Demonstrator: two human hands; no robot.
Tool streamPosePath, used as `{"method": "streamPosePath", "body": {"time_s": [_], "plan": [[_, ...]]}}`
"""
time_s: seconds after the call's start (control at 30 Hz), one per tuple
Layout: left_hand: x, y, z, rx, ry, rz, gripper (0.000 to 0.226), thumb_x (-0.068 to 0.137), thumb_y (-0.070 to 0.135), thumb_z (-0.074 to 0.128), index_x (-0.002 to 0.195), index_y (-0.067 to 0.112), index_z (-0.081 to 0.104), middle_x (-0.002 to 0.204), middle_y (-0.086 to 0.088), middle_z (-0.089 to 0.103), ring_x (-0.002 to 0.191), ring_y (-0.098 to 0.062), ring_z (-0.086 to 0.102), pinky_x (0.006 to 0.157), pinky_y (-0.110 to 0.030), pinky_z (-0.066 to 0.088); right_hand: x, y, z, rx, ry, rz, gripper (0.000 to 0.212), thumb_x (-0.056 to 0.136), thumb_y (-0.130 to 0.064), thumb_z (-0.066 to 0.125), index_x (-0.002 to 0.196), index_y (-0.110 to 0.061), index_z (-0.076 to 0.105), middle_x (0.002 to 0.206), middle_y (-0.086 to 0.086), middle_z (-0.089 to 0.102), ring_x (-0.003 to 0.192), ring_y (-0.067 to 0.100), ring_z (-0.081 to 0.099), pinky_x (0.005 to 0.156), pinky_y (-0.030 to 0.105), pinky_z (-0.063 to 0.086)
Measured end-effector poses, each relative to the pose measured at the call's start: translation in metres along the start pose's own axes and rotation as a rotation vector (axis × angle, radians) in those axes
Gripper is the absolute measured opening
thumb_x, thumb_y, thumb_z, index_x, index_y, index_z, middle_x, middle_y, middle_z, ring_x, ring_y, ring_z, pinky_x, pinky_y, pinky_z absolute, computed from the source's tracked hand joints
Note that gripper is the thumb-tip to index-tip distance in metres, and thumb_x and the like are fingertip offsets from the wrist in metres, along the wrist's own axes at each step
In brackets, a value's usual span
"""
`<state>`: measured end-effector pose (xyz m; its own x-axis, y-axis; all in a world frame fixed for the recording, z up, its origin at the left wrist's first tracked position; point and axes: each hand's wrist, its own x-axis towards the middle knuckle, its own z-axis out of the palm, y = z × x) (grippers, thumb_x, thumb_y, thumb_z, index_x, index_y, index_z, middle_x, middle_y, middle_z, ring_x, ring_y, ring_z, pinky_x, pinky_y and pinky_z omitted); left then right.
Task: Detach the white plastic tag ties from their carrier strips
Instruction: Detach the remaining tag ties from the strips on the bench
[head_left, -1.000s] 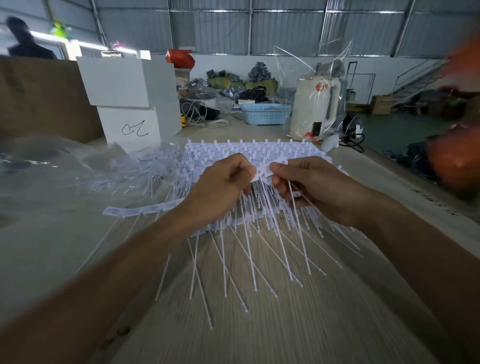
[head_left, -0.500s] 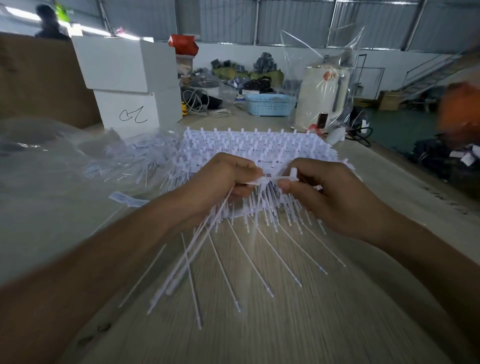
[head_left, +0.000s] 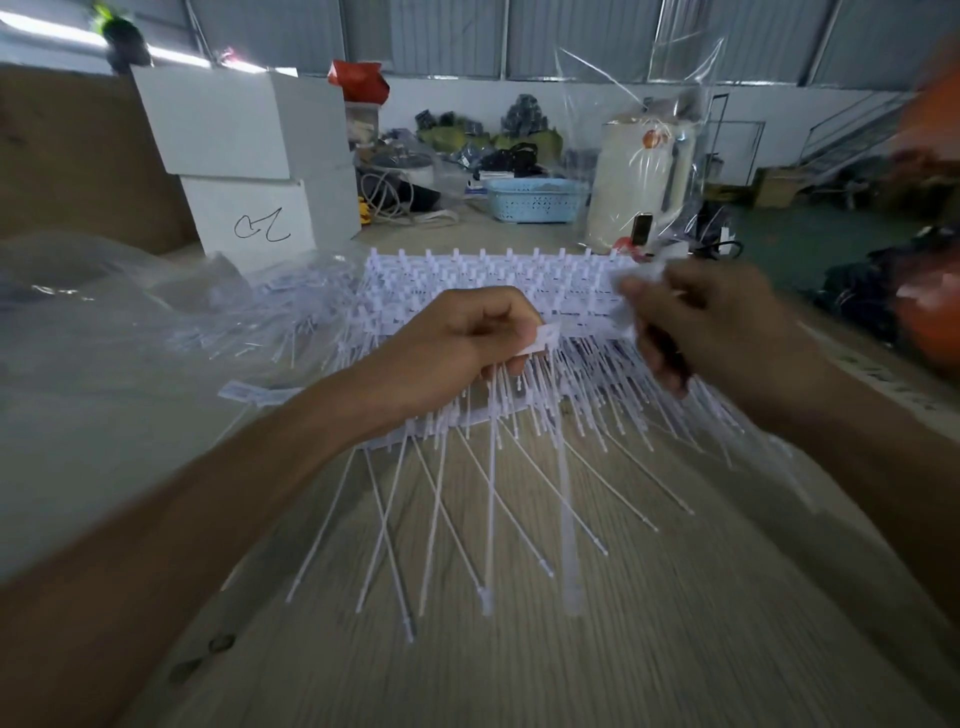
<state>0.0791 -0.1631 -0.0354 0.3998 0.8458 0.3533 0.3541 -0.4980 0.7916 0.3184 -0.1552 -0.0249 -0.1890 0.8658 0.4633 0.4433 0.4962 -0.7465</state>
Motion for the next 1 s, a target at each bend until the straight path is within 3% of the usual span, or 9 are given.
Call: {"method": "streamPosePath", "body": {"time_s": [0.07,0.2,0.33,0.47,0.6,0.7,0.8,0.9,1.0], "plan": [[0.0,-0.002,0.001,0.009,-0.004,0.004,0.016,0.101,0.006,0.054,0.094,0.013,0.067,0.075,0.006,0.063,0.071,-0.005,0.058,0.068,-0.018,0.044,-0.007,-0.007,0.02,0.017,-0.035,-0.025,0.05,0.102,-0.039,0.053,0.067,-0.003,0.059,0.045,0.006,0.056,0.031,0.018,0.045,0.035,0.024,0.039],[0.001,-0.003,0.001,0.022,0.072,0.054,0.011,0.097,0.005,0.061,0.104,0.008,0.069,0.094,-0.013,0.069,0.088,-0.031,0.067,0.084,-0.041,0.054,-0.011,-0.012,0.043,0.197,-0.012,0.095,0.057,0.101,-0.047,0.05,0.07,-0.001,0.064,0.045,0.008,0.049,0.031,0.016,0.035,0.036,0.018,0.029],[0.0,-0.001,0.001,-0.008,0.144,0.138,0.016,0.091,0.005,0.07,0.104,0.0,0.061,0.085,-0.009,0.068,0.075,-0.019,0.066,0.074,-0.033,0.056,-0.012,-0.011,0.045,0.265,-0.11,0.229,0.061,0.087,-0.064,0.061,0.079,-0.004,0.068,0.054,0.005,0.054,0.037,0.013,0.034,0.039,0.02,0.028],[0.001,-0.003,0.001,0.008,0.144,0.182,0.02,0.09,0.008,0.073,0.103,0.001,0.059,0.084,-0.005,0.07,0.078,-0.021,0.069,0.078,-0.044,0.057,-0.013,-0.006,0.04,0.406,-0.26,0.282,0.041,0.083,-0.05,0.073,0.066,-0.014,0.065,0.057,0.004,0.053,0.039,0.011,0.03,0.039,0.018,0.025],[0.002,-0.012,0.001,0.036,0.201,0.108,0.021,0.09,0.024,0.073,0.096,0.007,0.062,0.079,-0.003,0.07,0.074,-0.02,0.071,0.077,-0.04,0.058,-0.01,-0.004,0.037,0.595,-0.227,0.294,0.035,0.088,-0.033,0.071,0.064,-0.011,0.057,0.052,-0.001,0.05,0.037,0.009,0.027,0.037,0.017,0.023],[0.003,-0.016,0.002,0.169,0.158,0.017,0.028,0.098,0.038,0.06,0.079,0.018,0.066,0.07,-0.001,0.071,0.064,-0.015,0.067,0.069,-0.025,0.052,-0.01,-0.002,0.04,0.572,-0.148,0.27,0.035,0.093,-0.031,0.069,0.067,-0.01,0.058,0.056,0.007,0.042,0.041,0.014,0.025,0.038,0.019,0.024],[0.001,-0.015,0.004,0.162,0.121,-0.007,0.037,0.103,0.033,0.051,0.07,0.022,0.061,0.062,0.0,0.067,0.056,-0.009,0.06,0.061,-0.015,0.047,-0.01,0.0,0.042,0.549,-0.104,0.28,0.034,0.092,-0.035,0.069,0.072,-0.007,0.066,0.061,0.01,0.041,0.042,0.014,0.025,0.039,0.019,0.024],[0.001,-0.012,0.003,0.194,0.148,0.047,0.034,0.104,0.029,0.052,0.072,0.022,0.058,0.06,-0.001,0.06,0.056,-0.016,0.055,0.062,-0.029,0.046,-0.012,-0.001,0.044,0.526,-0.14,0.323,0.046,0.079,-0.049,0.072,0.085,-0.003,0.074,0.061,0.007,0.045,0.041,0.011,0.027,0.039,0.019,0.024],[0.002,-0.01,0.003,0.259,0.145,0.097,0.033,0.103,0.029,0.053,0.075,0.013,0.059,0.061,-0.011,0.055,0.055,-0.017,0.048,0.06,-0.033,0.04,-0.013,-0.004,0.043,0.513,-0.168,0.317,0.045,0.075,-0.051,0.072,0.083,-0.007,0.074,0.06,0.006,0.044,0.041,0.011,0.026,0.038,0.018,0.024]]}}
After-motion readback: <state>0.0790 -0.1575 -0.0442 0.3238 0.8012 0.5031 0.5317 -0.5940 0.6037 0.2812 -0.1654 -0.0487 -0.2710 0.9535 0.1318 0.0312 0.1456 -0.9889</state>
